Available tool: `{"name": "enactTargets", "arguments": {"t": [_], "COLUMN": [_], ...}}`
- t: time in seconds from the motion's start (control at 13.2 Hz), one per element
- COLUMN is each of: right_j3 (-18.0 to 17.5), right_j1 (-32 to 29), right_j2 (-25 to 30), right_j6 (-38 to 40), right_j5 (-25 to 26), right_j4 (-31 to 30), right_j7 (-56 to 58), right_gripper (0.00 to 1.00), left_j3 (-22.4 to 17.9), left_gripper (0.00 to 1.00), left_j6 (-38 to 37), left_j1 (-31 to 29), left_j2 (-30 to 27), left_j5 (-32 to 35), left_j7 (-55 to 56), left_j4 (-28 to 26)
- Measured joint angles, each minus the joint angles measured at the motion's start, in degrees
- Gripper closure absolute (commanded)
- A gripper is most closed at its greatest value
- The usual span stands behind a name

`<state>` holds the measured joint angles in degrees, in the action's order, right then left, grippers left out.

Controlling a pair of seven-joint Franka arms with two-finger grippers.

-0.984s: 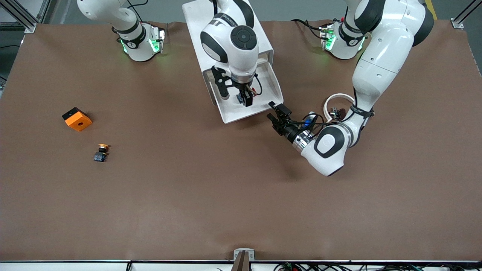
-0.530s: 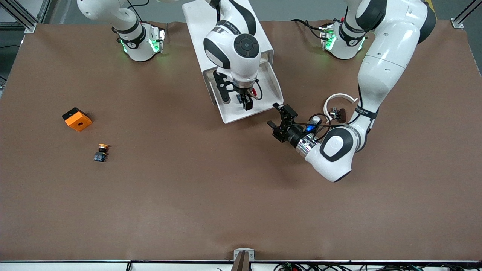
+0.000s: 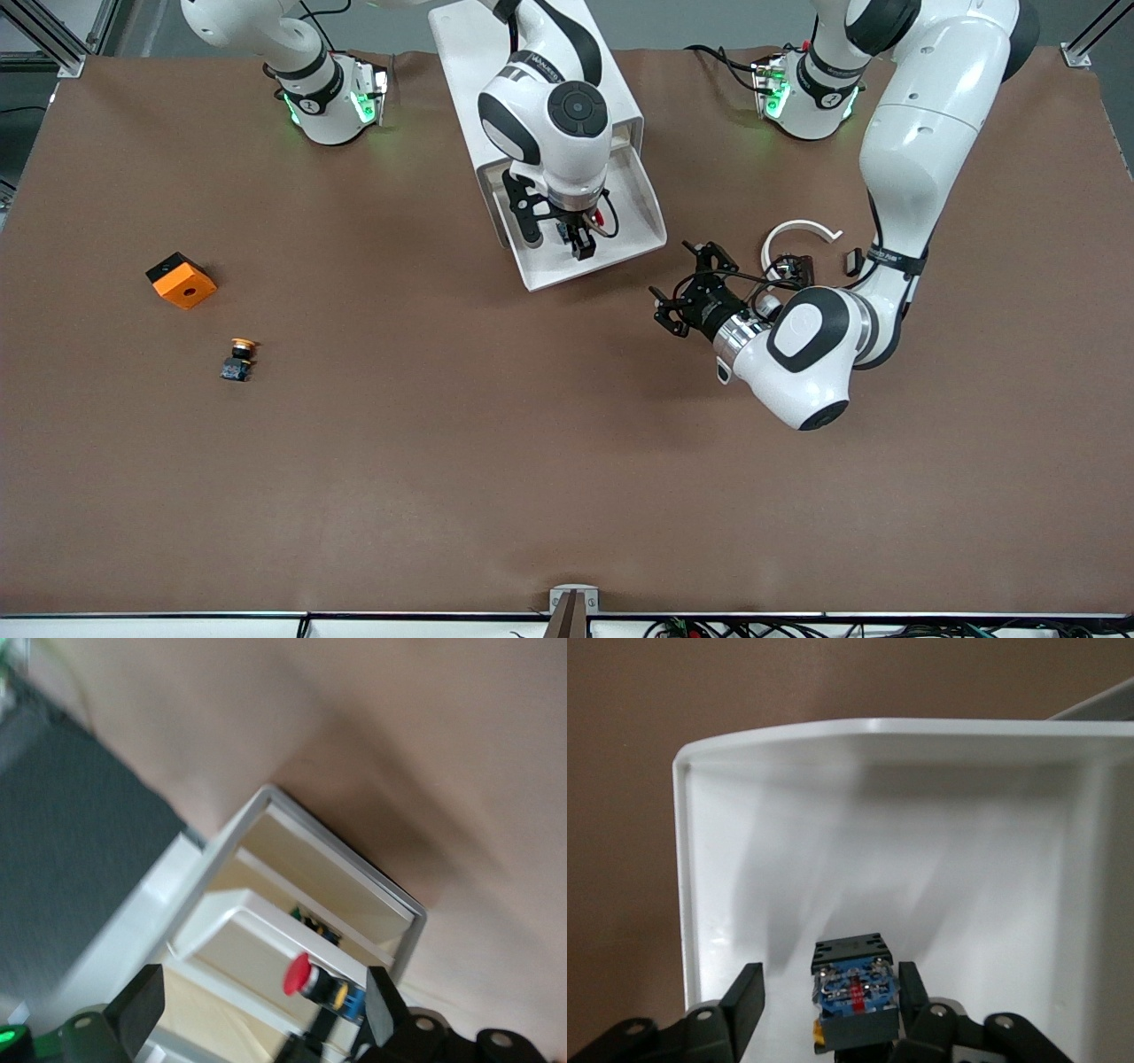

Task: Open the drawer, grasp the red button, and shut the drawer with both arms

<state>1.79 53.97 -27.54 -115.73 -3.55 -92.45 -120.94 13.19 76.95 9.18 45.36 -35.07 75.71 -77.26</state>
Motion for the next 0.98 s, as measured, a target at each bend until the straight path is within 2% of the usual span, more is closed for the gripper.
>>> {"name": "enactTargets", "arguments": {"t": [0.15, 0.23, 0.3, 0.53, 0.83, 0.98], "right_j3": [-0.1, -0.1, -0.1, -0.1, 0.3, 0.7], "right_j1": [0.0, 0.0, 0.0, 0.1, -0.6, -2.6], "right_j2": [-0.1, -0.2, -0.3, -0.3, -0.3, 0.1], "right_j6": [0.0, 0.0, 0.0, -0.1, 0.0, 2.4], "right_j5": [0.0, 0.0, 0.0, 0.0, 0.0, 0.0], "right_j4": [0.0, 0.0, 0.0, 0.0, 0.9, 3.1], "right_j7": [0.0, 0.1, 0.1, 1.1, 2.9, 5.0], "right_gripper": [0.5, 0.71, 0.97, 1.0, 1.0, 1.0], "left_j3": [0.1, 0.2, 0.3, 0.3, 0.4, 0.4], "left_gripper": [0.0, 0.0, 0.0, 0.0, 0.0, 0.0], "left_j6": [2.0, 4.2, 6.7, 14.4, 19.1, 21.5], "left_j1": [0.4, 0.6, 0.9, 2.2, 3.9, 5.3], "left_j2": [-1.3, -1.5, -1.5, -1.5, -2.1, -2.9], "left_j5": [4.6, 6.9, 8.9, 12.3, 19.0, 20.4], "left_j7": [-5.9, -7.4, -9.1, -16.1, -22.0, -22.3], "left_j4": [0.0, 0.0, 0.0, 0.0, 0.2, 0.3]}}
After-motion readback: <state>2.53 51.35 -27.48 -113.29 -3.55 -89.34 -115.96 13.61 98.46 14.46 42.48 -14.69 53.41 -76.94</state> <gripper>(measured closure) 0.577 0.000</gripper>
